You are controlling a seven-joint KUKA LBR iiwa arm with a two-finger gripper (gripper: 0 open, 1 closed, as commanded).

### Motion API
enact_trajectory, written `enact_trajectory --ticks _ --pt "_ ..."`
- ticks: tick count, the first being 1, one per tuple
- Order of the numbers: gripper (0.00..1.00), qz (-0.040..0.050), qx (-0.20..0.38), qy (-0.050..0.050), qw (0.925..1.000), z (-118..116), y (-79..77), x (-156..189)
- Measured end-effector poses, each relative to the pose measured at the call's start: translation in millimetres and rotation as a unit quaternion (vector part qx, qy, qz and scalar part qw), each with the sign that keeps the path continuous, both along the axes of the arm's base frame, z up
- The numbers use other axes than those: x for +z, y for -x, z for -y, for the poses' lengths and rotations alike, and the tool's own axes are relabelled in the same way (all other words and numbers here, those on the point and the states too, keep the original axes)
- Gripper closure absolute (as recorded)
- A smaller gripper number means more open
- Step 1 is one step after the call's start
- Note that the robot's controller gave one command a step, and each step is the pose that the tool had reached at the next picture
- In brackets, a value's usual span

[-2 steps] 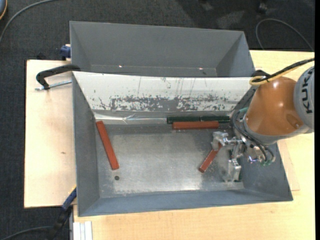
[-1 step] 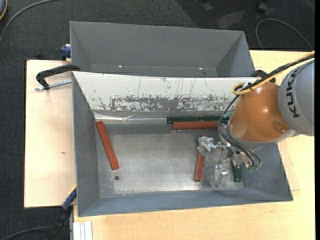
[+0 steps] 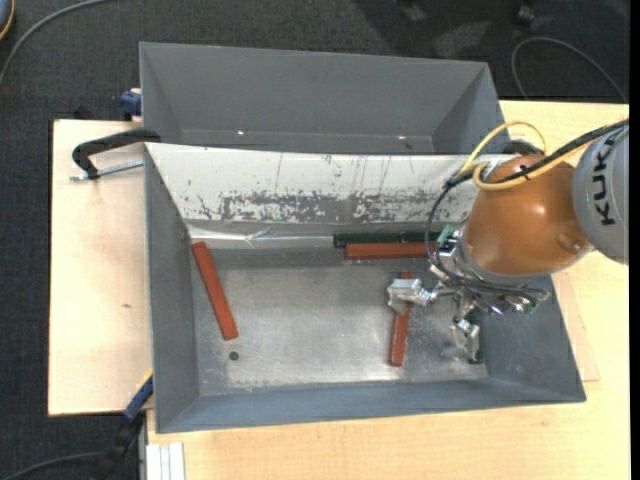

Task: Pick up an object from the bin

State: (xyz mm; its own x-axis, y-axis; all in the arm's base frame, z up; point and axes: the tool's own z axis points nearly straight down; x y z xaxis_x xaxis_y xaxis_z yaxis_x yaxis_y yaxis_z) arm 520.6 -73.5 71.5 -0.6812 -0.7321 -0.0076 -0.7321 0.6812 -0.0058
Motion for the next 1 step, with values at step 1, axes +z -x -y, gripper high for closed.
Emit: enact_trajectory --ticks 1 --pt "0.0 -0.0003 0.192 0.0 0.9814 -47.3 -30.3 -0.5"
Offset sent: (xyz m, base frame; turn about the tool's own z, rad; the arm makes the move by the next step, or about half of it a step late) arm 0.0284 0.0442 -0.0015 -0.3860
